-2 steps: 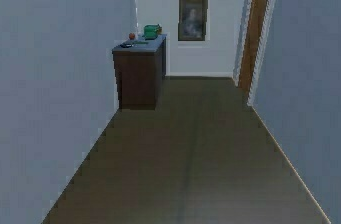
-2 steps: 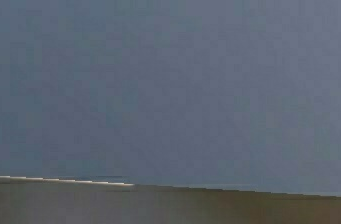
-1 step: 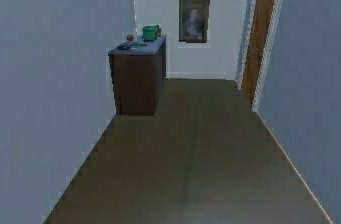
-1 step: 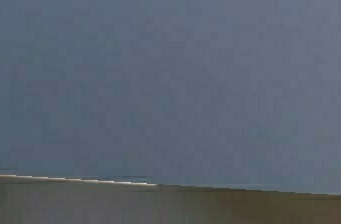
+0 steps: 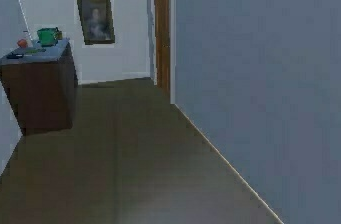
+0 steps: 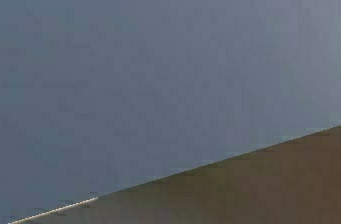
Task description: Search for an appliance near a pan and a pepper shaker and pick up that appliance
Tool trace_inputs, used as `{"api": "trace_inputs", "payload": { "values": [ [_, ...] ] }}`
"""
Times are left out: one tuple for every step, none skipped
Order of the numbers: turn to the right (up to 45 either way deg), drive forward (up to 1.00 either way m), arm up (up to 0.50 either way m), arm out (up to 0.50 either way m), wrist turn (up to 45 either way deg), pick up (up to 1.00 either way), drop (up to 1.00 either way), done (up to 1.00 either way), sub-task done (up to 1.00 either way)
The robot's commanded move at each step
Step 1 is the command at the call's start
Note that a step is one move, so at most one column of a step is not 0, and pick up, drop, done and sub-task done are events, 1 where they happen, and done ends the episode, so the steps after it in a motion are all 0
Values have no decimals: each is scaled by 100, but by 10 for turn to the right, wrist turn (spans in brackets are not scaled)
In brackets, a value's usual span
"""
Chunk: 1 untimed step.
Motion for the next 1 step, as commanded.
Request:
{"api": "trace_inputs", "payload": {
  "values": [
    [0,15,0,0,0,0,0,0,0]
  ]
}}
